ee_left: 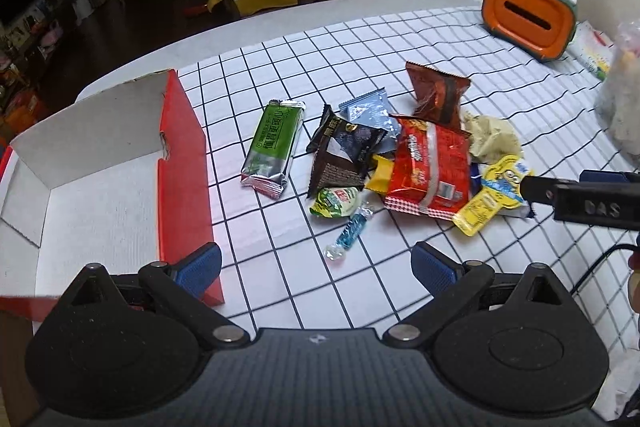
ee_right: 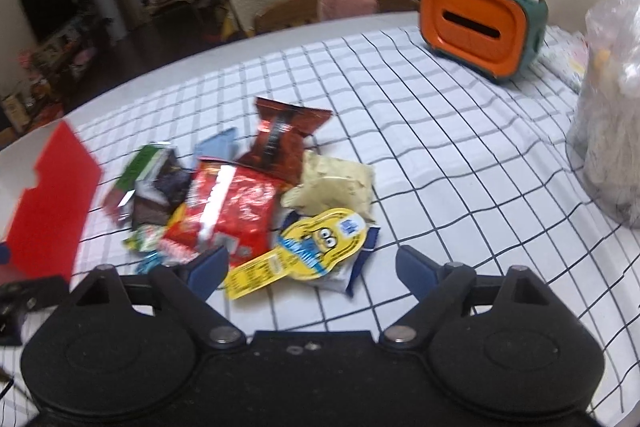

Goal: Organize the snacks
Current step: 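Reach the right gripper to the yellow Minion pouch while the left gripper approaches the blue candy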

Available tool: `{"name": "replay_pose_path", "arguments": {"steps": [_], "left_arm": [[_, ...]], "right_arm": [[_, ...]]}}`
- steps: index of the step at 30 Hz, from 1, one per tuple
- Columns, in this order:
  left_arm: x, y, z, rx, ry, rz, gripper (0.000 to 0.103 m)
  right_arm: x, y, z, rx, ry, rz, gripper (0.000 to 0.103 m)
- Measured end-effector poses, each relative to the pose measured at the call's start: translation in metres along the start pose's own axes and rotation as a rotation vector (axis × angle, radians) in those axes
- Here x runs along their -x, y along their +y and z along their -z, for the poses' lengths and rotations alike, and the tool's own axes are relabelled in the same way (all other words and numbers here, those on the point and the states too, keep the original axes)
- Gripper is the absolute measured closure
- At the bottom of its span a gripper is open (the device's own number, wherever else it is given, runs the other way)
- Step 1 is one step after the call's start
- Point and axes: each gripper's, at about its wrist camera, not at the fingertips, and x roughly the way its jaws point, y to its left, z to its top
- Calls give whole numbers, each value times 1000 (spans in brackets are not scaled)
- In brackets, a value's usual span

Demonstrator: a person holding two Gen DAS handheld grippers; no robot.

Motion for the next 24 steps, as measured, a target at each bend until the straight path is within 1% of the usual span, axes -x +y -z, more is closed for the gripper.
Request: {"name": "replay_pose_path", "arguments": {"steps": [3,6,9,11,15,20,22,24], "left_arm": [[-12,-2,-4,-13,13,-20,2],[-21,-2,-6,-12,26,-27,2],[-26,-2,-6,-15,35,-33,2],[-29,-3,-7,-17,40,-36,2],[-35,-4,-7,-27,47,-42,2],[-48,-7,-7,-66,62,-37,2],[-54,-8,-7,-82,67,-40,2],[-60,-7,-9,-90,73,-32,2]], "right_arm": [[-21,-2,-4,-68,46,38,20],[-36,0,-7,-111,60,83,22],[-47,8,-8,-112,58,130,23],[-54,13,-10,-118,59,145,24],[-67,23,-13,-88,66,199,24],[-74,27,-10,-70,83,215,26],[-76,29,-8,-61,95,211,34],[-76,28,-7,-55,98,200,36]]}}
